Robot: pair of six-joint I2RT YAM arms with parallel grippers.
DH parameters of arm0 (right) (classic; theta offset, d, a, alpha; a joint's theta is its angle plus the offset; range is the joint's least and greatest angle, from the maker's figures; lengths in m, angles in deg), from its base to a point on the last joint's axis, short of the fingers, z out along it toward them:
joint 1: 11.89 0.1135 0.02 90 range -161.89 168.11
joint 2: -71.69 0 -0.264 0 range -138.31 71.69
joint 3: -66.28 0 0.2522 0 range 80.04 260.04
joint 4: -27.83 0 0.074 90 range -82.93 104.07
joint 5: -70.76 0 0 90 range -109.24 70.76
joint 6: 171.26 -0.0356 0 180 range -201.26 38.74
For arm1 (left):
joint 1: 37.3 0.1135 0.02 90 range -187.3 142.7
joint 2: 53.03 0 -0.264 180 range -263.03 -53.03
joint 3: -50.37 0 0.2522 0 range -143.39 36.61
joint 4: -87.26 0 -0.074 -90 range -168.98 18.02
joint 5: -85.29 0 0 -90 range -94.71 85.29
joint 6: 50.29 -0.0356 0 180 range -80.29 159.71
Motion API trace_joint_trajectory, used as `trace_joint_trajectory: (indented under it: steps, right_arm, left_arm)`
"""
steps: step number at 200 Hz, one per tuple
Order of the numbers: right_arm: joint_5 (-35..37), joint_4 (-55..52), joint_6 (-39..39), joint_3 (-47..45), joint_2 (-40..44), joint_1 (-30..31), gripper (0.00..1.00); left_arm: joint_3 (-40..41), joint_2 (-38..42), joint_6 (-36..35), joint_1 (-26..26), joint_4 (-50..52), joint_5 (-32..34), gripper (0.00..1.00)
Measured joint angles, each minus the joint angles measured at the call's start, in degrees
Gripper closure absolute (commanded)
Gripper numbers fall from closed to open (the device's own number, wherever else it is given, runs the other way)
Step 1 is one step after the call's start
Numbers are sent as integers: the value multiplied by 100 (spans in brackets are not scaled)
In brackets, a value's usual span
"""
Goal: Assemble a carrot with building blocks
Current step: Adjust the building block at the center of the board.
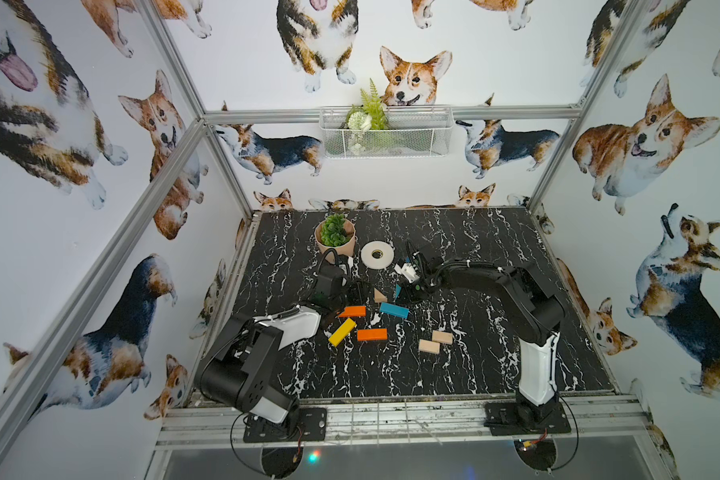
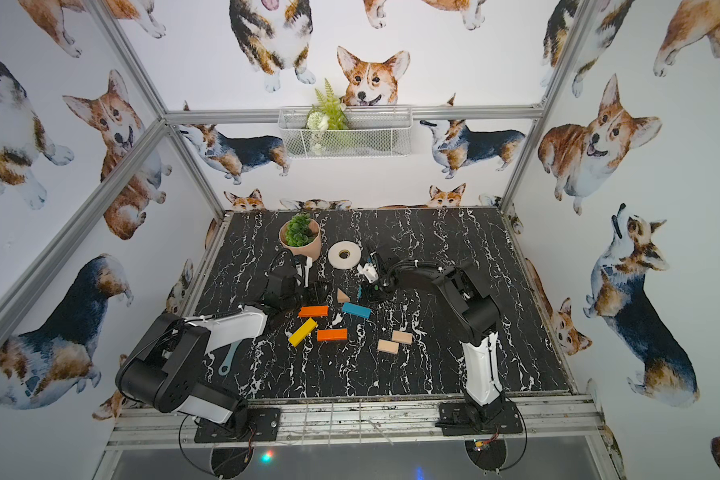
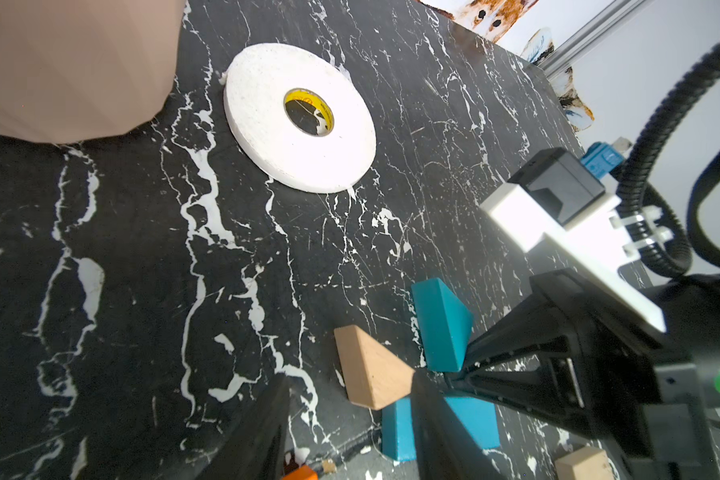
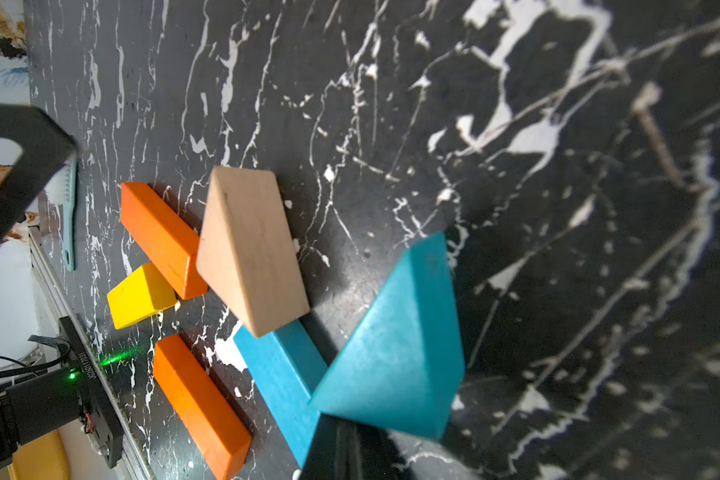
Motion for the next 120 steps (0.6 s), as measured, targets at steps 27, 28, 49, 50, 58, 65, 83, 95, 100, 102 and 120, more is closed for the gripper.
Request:
trace_joint_trajectory:
  steps: [27, 28, 49, 50, 58, 65, 83, 95, 100, 102, 120]
  right_arm:
    - [48, 105, 0, 9, -39, 76, 100]
    - [50, 107, 0, 9, -39, 79, 100]
    - [136, 160, 2, 44, -85, 144, 100]
    - [138, 164, 2, 44, -87, 144, 100]
    - [173, 190, 2, 52, -101, 173, 100]
    - [195, 201, 2, 63, -109, 184, 100]
    - [221, 258, 4, 72, -114, 214, 100]
    - [221, 280, 7, 85, -118, 214, 100]
    - [232, 280, 13, 103, -125, 214, 100]
    - [240, 280, 17, 109, -129, 214, 100]
    - [291, 291, 26, 157, -140, 212, 100]
  left_arm:
    - [0, 2, 0, 0, 0, 0, 50]
    - [0, 2, 0, 0, 0, 0, 50]
    - [0, 2, 0, 0, 0, 0, 50]
    - [0, 2, 0, 0, 0, 0, 50]
    - [0, 4, 0, 0, 2, 0, 50]
    - [0, 9, 0, 0, 2, 0, 50]
    - [0, 22, 0, 0, 2, 0, 50]
    - [0, 22, 0, 0, 2, 0, 49]
    - [0, 22, 0, 0, 7, 0, 49]
    - [0, 22, 0, 0, 7, 0, 49]
    - [0, 22, 2, 0, 7, -2, 49]
